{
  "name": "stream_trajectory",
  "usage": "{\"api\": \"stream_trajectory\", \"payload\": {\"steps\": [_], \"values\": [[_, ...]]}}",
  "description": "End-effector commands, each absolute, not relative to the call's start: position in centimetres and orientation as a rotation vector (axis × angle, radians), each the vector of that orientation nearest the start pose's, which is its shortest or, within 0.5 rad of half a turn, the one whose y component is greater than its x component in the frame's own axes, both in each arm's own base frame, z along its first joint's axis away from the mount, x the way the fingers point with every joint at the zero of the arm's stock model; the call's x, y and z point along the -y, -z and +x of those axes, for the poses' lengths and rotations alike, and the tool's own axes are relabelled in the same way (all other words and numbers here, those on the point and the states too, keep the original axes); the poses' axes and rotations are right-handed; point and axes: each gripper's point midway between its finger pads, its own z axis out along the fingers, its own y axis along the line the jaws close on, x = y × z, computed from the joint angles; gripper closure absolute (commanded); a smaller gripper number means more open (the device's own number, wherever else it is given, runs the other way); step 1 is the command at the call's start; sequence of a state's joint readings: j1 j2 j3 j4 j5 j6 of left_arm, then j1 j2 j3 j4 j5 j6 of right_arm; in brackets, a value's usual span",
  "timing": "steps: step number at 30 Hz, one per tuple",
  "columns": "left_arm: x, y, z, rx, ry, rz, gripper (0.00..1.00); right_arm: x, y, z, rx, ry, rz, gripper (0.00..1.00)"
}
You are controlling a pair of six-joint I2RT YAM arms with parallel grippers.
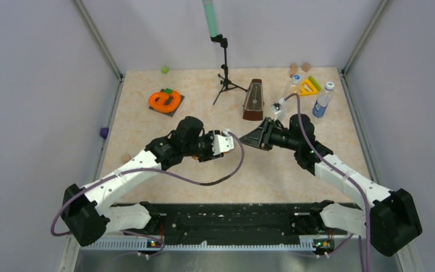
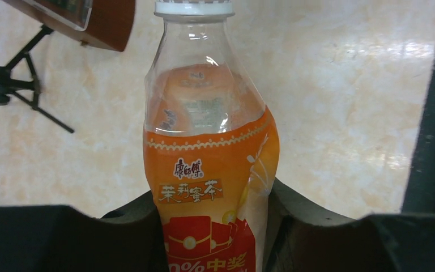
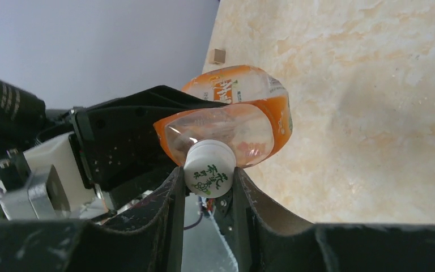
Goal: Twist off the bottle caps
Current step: Unscrew the bottle cap from the plastic bottle.
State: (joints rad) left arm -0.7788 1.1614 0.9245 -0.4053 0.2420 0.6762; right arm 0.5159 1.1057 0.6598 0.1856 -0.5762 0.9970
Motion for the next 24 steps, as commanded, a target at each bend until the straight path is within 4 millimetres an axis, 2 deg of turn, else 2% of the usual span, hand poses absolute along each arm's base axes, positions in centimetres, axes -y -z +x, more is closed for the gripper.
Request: {"api": "stream_trajectory", "payload": {"steps": [1,11,16,19,22,24], "values": [[29.2,-23.4,21.7,-1.43,0.643,1.52,1.0,-28.3,-23.8,21.3,-2.061,-1.527,-0.213,0.87],[29.6,-24.6,19.2,-1.411,0.901,1.558,1.0,-28.3,-24.0,20.0,-2.024,-1.555,-0.347,0.86],[29.6,-24.7,18.6,-1.415,0.95,1.572,1.0,-28.2,-24.2,19.5,-2.006,-1.545,-0.407,0.83],[29.5,-24.5,18.9,-1.435,0.933,1.569,1.0,-28.1,-24.2,19.3,-2.01,-1.536,-0.425,0.69],[28.7,-23.3,20.5,-1.514,0.817,1.541,1.0,-27.8,-24.0,19.6,-2.035,-1.496,-0.394,0.44],[27.9,-22.2,21.5,-1.563,0.727,1.542,1.0,-27.5,-24.0,20.1,-2.044,-1.453,-0.362,0.35]]}}
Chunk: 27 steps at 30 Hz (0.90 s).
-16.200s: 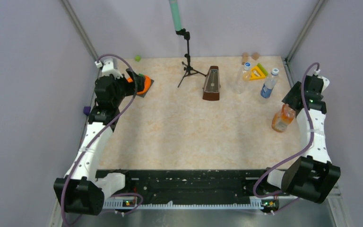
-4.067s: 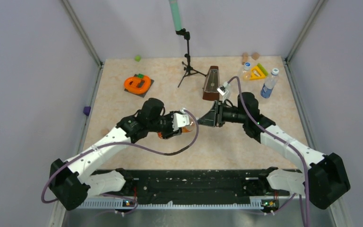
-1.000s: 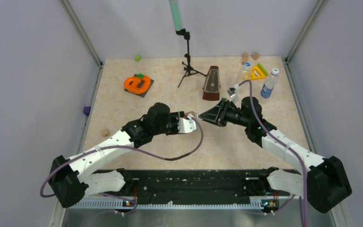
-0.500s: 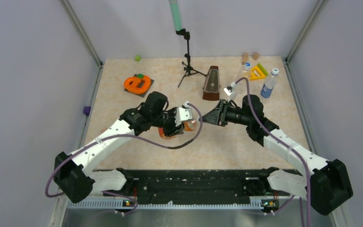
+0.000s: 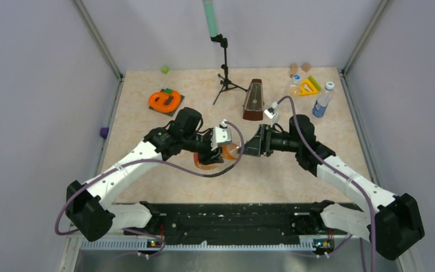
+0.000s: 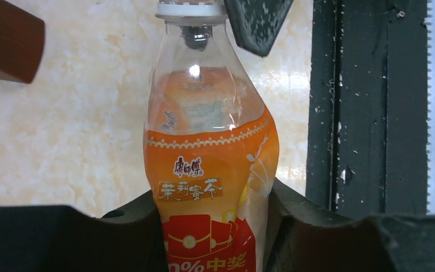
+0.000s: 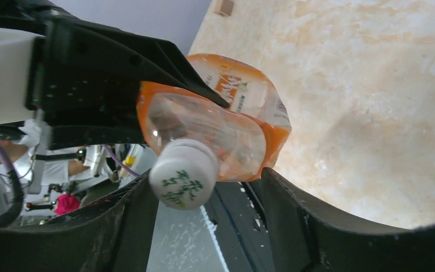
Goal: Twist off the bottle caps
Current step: Unscrew the bottle cap from the plastic bottle.
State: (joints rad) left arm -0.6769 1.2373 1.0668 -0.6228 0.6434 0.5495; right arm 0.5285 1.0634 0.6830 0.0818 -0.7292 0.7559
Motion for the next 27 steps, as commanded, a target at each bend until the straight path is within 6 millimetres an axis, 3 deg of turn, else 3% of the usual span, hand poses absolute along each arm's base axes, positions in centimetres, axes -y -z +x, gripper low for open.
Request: {"api": "stream_trajectory", "payload": {"steps": [1,6,12,19,23,27], "values": [[27.4,-21.7,21.9,-1.591,0.685,1.541,1.0,-27.3,-24.1,20.3,-2.043,-1.438,-0.35,0.32],[25.5,-20.2,23.1,-1.66,0.528,1.532,1.0,-27.1,-24.4,20.2,-2.04,-1.442,-0.318,0.27],[24.8,-20.6,24.6,-1.611,0.389,1.492,1.0,-26.6,-25.4,20.8,-2.009,-1.428,-0.21,0.27],[25.5,-20.8,24.2,-1.433,0.294,1.541,1.0,-25.8,-26.8,23.0,-1.922,-1.513,0.182,0.35],[25.8,-21.6,24.4,-1.376,0.265,1.508,1.0,-26.7,-26.7,22.7,-1.922,-1.615,0.201,0.38],[25.8,-22.1,24.7,-1.359,0.239,1.499,1.0,-27.1,-25.6,23.0,-1.981,-1.605,0.204,0.41]]}}
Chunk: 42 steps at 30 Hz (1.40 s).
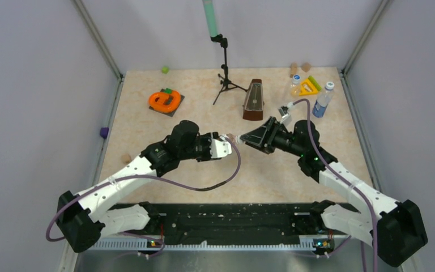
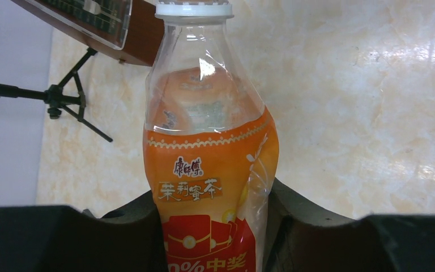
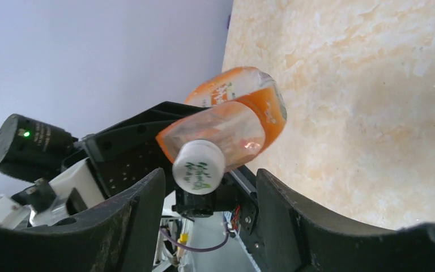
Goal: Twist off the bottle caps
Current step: Unscrew the bottle cap from the plastic bottle.
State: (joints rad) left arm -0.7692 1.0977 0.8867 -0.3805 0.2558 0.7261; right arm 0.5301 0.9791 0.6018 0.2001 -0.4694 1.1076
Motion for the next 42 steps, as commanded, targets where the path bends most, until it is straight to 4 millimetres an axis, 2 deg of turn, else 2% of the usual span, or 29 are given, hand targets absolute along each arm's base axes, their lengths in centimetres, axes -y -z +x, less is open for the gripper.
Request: {"api": "stream_trajectory", "payload": {"steps": [1,4,11,13,18,20,22,26,30,34,42], "values": [[25.8,-22.1,24.7,-1.358,0.238,1.5,1.0,-27.2,-25.5,23.0,-1.984,-1.609,0.204,0.42],[26.0,-22.2,24.6,-1.354,0.239,1.505,1.0,-27.4,-25.6,23.0,-1.977,-1.629,0.205,0.48],[26.1,-22.1,24.4,-1.348,0.241,1.512,1.0,-27.9,-25.6,22.9,-1.978,-1.666,0.173,0.49],[26.1,-22.0,24.5,-1.348,0.241,1.516,1.0,-28.0,-25.5,22.9,-1.978,-1.674,0.173,0.61],[26.2,-21.8,24.5,-1.352,0.244,1.521,1.0,-28.1,-25.3,22.8,-1.987,-1.673,0.153,0.66],[26.3,-21.8,24.5,-1.353,0.249,1.524,1.0,-28.1,-25.1,22.7,-1.994,-1.658,0.137,0.75],[26.5,-21.8,24.3,-1.355,0.269,1.528,1.0,-28.1,-25.3,22.5,-1.991,-1.658,0.093,0.79],[27.2,-22.4,23.7,-1.418,0.362,1.493,1.0,-28.5,-25.7,21.7,-2.002,-1.638,-0.076,0.8],[28.3,-23.1,23.0,-1.455,0.478,1.483,1.0,-28.3,-25.2,21.5,-2.034,-1.566,-0.151,0.79],[29.2,-24.5,21.7,-1.466,0.67,1.475,1.0,-28.2,-24.9,20.9,-2.03,-1.552,-0.217,0.79],[28.6,-26.1,20.1,-1.44,0.887,1.474,1.0,-28.0,-25.0,19.5,-2.002,-1.559,-0.344,0.79]]}}
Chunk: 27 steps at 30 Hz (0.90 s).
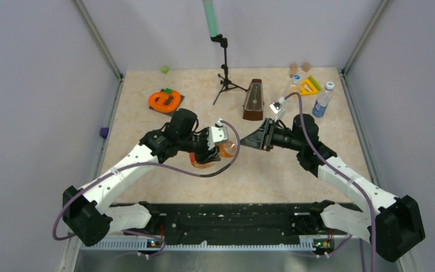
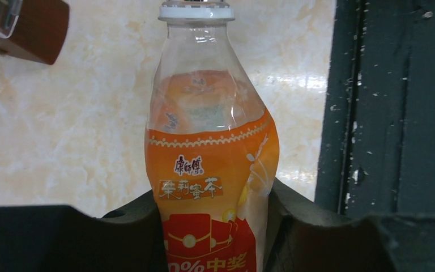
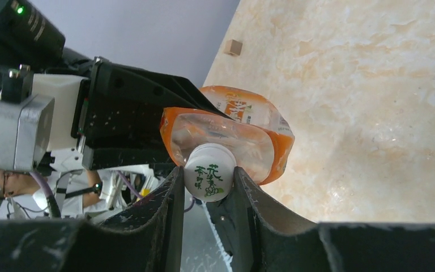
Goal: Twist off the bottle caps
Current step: Unscrew the bottle cap from the plastic bottle.
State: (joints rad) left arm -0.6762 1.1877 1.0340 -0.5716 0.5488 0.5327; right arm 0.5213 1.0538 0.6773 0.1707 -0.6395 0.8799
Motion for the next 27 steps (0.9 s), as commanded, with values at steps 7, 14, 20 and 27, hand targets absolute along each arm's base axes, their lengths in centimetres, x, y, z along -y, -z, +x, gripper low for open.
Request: {"api": "stream_trajectory", "payload": {"steps": [7,14,20,27], "values": [[28.7,-25.8,19.0,-1.444,0.99,1.5,1.0,-27.9,-25.8,18.3,-1.961,-1.576,-0.452,0.76],[27.9,-24.3,21.0,-1.534,0.852,1.472,1.0,-26.7,-25.2,21.1,-2.026,-1.399,-0.251,0.43],[26.9,-22.5,22.1,-1.609,0.734,1.458,1.0,-26.8,-27.0,20.4,-1.989,-1.414,-0.321,0.28],[25.6,-21.6,24.4,-1.628,0.527,1.424,1.0,-26.1,-28.0,20.1,-1.935,-1.428,-0.252,0.28]]}}
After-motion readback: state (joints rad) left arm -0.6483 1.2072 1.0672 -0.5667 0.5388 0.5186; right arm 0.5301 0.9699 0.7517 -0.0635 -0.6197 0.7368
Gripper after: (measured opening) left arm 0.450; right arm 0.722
